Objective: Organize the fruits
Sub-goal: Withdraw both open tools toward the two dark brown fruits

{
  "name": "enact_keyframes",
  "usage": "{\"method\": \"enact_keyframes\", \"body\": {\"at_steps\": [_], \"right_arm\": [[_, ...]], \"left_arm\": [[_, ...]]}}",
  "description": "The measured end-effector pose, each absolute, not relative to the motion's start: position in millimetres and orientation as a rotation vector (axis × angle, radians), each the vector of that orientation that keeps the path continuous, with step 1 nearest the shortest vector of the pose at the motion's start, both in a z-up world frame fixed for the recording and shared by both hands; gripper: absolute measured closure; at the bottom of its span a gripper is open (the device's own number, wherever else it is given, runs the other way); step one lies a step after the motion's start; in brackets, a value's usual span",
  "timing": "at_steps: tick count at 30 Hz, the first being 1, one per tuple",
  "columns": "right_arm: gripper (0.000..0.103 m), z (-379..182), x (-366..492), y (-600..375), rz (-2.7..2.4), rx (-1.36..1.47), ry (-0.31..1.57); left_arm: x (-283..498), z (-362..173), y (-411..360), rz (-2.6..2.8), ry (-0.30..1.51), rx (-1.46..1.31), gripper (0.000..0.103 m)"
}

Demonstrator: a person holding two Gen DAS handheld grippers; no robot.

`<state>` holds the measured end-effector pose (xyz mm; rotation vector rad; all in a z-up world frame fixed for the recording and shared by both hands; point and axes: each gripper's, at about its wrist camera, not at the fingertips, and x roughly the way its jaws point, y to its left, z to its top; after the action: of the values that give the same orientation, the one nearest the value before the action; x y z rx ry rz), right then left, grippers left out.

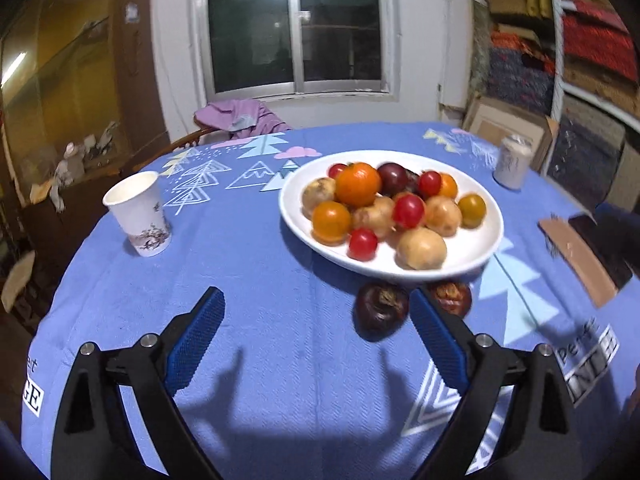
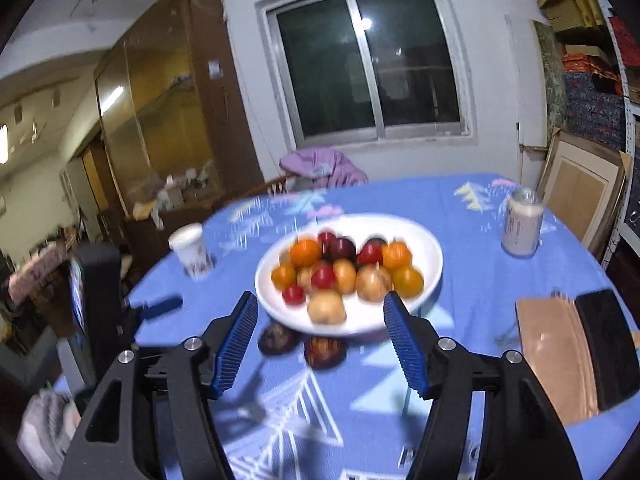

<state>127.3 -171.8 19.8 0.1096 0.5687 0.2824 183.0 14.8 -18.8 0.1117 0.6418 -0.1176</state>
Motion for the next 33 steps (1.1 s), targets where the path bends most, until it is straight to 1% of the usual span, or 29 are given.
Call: {"method": "enact_keyframes", "body": {"at_steps": [2,4,10,21,27,33], "right_arm": [[0.037,4.4,131.1,-164.6,0.284,0.074,0.63],[0.037,-1.2,134.0,-159.2,0.283,0.052,0.652],[0.036,-14.5,136.8,-152.1,0.264,0.025,0.71],[0.036,-25.1,145.1,-149.5,0.237,0.014,0.749],[0.036,-30.3,148.5,-147.1,0.236,0.006,0.764],[0.036,-34.7,162.8,-129.3,0.246,-0.049,0.772]], "left_arm": [[180.4,-24.0,8.0,-0.124,0.632,0.145,0.012],[180.1,-28.4,4.2,-0.126,0.637,0.167,0.012],[196.4,-40.9,3.9,-0.157,0.72,0.16,0.012],[230.9,-58.5,-9.7,-0.173,0.844,0.193,0.012],[239.8,-57.5,12.4,-0.051,0.83,0.191,0.01],[241.3,-56.9,46.7,-0.029,0.858,0.081,0.011]]}}
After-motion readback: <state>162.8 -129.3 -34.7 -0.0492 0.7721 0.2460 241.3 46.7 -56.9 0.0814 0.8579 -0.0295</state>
